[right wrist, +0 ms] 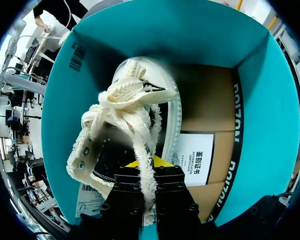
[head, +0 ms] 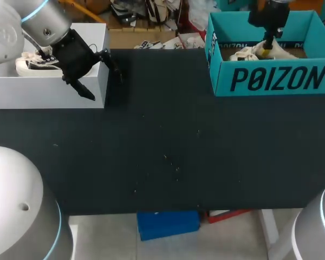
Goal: Take the shoe out of the shoebox, open the shoe tongue, remove and reinsert the insole, then place the shoe into the shoebox
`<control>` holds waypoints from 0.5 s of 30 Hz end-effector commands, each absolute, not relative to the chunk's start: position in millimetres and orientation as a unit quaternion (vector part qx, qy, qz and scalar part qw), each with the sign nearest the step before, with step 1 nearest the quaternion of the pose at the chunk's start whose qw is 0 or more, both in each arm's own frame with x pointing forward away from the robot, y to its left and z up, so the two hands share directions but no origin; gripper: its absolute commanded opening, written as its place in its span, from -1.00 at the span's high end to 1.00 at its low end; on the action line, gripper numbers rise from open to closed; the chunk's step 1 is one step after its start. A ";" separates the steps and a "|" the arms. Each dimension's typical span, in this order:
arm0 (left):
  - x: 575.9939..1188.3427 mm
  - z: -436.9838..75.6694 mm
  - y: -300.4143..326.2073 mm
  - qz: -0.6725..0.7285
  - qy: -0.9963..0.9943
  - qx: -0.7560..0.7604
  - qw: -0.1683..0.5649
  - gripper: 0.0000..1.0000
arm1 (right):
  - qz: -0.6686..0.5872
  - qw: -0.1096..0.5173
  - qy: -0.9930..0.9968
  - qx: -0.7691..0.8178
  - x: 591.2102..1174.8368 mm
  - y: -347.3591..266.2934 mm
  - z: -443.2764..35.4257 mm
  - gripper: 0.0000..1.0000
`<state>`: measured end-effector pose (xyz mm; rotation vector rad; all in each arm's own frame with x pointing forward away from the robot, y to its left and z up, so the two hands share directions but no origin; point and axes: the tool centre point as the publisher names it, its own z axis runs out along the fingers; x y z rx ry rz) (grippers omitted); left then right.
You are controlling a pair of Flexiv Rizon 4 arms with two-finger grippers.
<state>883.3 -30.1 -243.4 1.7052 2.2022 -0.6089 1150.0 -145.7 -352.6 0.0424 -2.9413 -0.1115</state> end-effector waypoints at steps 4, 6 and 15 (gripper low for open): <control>882.9 -243.3 -30.2 -0.209 0.765 0.592 0.144 -1.00 | -0.039 0.139 -0.989 0.021 1160.1 -143.2 -368.0 1.00; 882.9 -243.3 -30.2 -0.209 0.765 0.592 0.144 -1.00 | -0.037 0.143 -0.989 0.022 1160.2 -142.8 -371.4 1.00; 882.9 -243.3 -30.2 -0.209 0.765 0.592 0.144 -1.00 | -0.027 0.160 -0.987 0.013 1159.4 -142.8 -378.2 -1.00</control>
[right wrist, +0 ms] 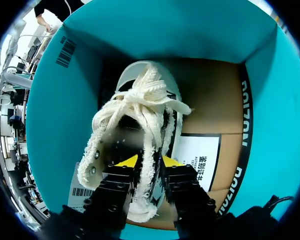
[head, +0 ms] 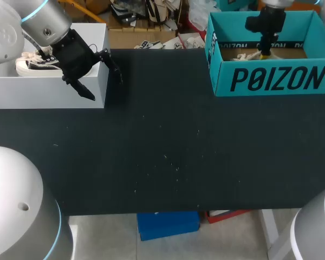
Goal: Take the shoe out of the shoebox, open the shoe tongue, remove and reinsert the insole, then place the shoe into the shoebox
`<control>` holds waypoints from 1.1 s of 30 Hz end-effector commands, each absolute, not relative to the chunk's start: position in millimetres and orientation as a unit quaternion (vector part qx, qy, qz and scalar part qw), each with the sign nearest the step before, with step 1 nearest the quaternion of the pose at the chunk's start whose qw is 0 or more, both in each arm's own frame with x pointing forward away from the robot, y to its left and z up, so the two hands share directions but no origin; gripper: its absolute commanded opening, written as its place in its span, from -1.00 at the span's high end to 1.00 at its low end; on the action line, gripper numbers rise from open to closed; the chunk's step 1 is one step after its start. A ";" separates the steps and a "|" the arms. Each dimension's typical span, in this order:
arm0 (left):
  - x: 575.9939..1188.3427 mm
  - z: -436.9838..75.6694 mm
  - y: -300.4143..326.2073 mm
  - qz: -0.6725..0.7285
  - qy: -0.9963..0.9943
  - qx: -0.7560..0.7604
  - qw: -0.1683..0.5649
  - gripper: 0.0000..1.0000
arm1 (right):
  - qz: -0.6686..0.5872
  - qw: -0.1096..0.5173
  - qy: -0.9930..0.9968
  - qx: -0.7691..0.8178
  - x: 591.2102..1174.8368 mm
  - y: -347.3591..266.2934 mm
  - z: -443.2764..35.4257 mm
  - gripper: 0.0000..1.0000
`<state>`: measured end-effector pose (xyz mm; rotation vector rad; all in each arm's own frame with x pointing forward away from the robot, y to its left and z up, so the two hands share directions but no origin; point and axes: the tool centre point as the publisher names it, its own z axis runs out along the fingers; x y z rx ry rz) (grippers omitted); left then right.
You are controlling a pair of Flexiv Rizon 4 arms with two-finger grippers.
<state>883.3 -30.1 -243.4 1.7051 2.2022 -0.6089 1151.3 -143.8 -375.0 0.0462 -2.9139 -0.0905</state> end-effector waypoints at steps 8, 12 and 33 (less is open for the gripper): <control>882.9 -243.3 -30.2 -0.209 0.765 0.592 0.144 -1.00 | 0.003 0.145 -0.989 -0.014 1151.1 -150.4 -352.8 -1.00; 882.9 -243.3 -30.2 -0.209 0.765 0.592 0.144 -1.00 | 0.018 0.122 -0.992 -0.034 1146.2 -154.6 -329.1 -1.00; 882.9 -243.3 -30.2 -0.209 0.765 0.592 0.144 -1.00 | 0.054 -0.109 -0.985 -0.118 1087.5 -87.8 -221.6 -1.00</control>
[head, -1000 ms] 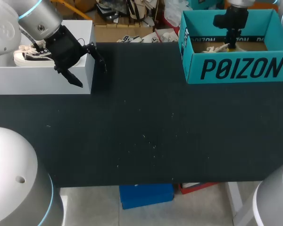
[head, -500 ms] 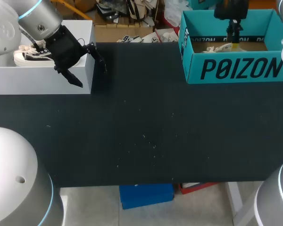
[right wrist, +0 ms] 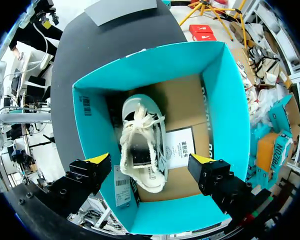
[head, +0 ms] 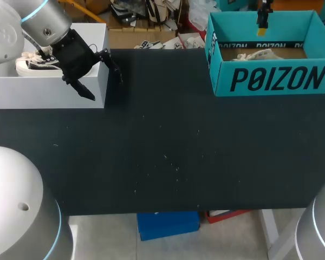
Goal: Take the shoe out of the shoebox, open the shoe tongue, remove and reinsert the insole, then place the shoe into the shoebox
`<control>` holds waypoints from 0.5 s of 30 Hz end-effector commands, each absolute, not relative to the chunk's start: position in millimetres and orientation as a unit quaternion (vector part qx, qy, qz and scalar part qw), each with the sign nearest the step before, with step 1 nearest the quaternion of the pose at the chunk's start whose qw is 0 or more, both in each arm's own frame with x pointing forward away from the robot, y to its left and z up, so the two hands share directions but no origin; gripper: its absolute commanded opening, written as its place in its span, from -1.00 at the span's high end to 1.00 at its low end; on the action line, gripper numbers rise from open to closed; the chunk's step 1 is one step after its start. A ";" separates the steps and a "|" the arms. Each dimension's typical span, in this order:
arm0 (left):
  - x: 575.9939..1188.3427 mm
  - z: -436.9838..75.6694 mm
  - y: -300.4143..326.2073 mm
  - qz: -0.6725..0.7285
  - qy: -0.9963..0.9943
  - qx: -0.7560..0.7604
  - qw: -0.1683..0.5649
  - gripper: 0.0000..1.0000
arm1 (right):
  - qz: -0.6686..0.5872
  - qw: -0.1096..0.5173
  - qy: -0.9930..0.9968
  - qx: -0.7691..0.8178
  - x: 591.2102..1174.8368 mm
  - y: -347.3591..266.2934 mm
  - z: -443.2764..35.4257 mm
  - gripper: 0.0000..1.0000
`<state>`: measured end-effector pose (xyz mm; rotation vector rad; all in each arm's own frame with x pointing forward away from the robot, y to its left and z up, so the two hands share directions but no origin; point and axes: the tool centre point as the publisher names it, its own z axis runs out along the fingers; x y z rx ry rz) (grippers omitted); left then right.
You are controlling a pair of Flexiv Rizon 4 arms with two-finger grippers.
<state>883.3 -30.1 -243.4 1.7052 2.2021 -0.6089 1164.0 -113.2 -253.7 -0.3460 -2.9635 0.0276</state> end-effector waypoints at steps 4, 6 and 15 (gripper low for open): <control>882.9 -243.3 -30.2 -0.209 0.765 0.592 0.144 -1.00 | 0.065 -0.129 -0.980 -0.137 1056.3 -71.5 -211.5 -1.00; 882.9 -243.3 -30.2 -0.209 0.765 0.592 0.144 -1.00 | 0.066 -0.141 -0.977 -0.144 1041.2 -63.3 -206.9 -1.00; 882.9 -243.3 -30.2 -0.209 0.765 0.592 0.144 -1.00 | 0.055 -0.190 -0.958 -0.206 985.6 -26.3 -210.1 -1.00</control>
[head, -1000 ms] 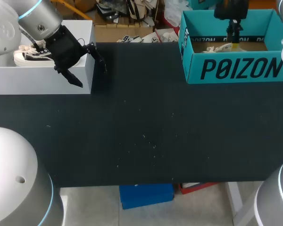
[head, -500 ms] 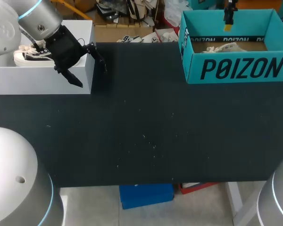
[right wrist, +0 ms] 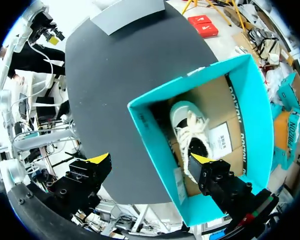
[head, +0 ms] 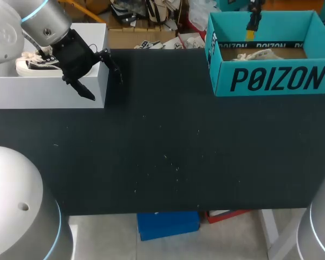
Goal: Take the shoe out of the shoebox, open the shoe tongue, remove and reinsert the insole, then place the shoe into the shoebox
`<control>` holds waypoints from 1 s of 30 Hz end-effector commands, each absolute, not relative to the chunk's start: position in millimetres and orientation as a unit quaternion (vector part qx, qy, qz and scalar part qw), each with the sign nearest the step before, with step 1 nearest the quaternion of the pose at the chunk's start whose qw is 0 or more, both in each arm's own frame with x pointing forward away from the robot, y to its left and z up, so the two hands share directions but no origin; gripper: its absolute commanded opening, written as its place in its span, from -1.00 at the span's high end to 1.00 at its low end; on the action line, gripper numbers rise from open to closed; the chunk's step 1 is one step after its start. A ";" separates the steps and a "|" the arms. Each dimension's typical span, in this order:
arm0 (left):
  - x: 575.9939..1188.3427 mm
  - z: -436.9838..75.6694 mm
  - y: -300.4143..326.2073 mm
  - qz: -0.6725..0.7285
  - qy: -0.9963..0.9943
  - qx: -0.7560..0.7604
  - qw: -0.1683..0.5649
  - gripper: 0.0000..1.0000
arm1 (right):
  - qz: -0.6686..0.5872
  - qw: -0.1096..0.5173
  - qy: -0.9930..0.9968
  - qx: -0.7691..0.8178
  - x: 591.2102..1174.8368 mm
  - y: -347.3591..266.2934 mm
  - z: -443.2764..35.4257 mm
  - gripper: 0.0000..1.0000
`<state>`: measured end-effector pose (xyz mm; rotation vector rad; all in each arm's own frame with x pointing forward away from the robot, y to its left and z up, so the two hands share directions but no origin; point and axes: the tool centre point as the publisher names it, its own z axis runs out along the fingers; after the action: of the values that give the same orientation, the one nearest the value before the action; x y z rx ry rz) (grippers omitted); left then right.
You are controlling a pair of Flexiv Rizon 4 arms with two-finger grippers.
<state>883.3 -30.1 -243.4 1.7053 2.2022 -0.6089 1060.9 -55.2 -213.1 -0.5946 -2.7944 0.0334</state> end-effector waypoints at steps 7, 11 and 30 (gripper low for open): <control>882.9 -243.3 -30.2 -0.209 0.765 0.592 0.144 -1.00 | 0.085 -0.229 -0.940 -0.240 965.1 15.9 -213.6 -1.00; 882.9 -243.3 -30.2 -0.209 0.765 0.592 0.144 -1.00 | 0.103 -0.239 -0.935 -0.241 954.0 38.8 -219.3 -1.00; 882.9 -243.3 -30.2 -0.209 0.765 0.592 0.144 -1.00 | 0.057 -0.215 -0.926 -0.304 909.8 86.3 -249.2 -1.00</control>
<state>883.3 -30.1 -243.3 1.7053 2.2021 -0.6089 918.0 87.5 -245.9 -1.0446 -3.1543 0.1269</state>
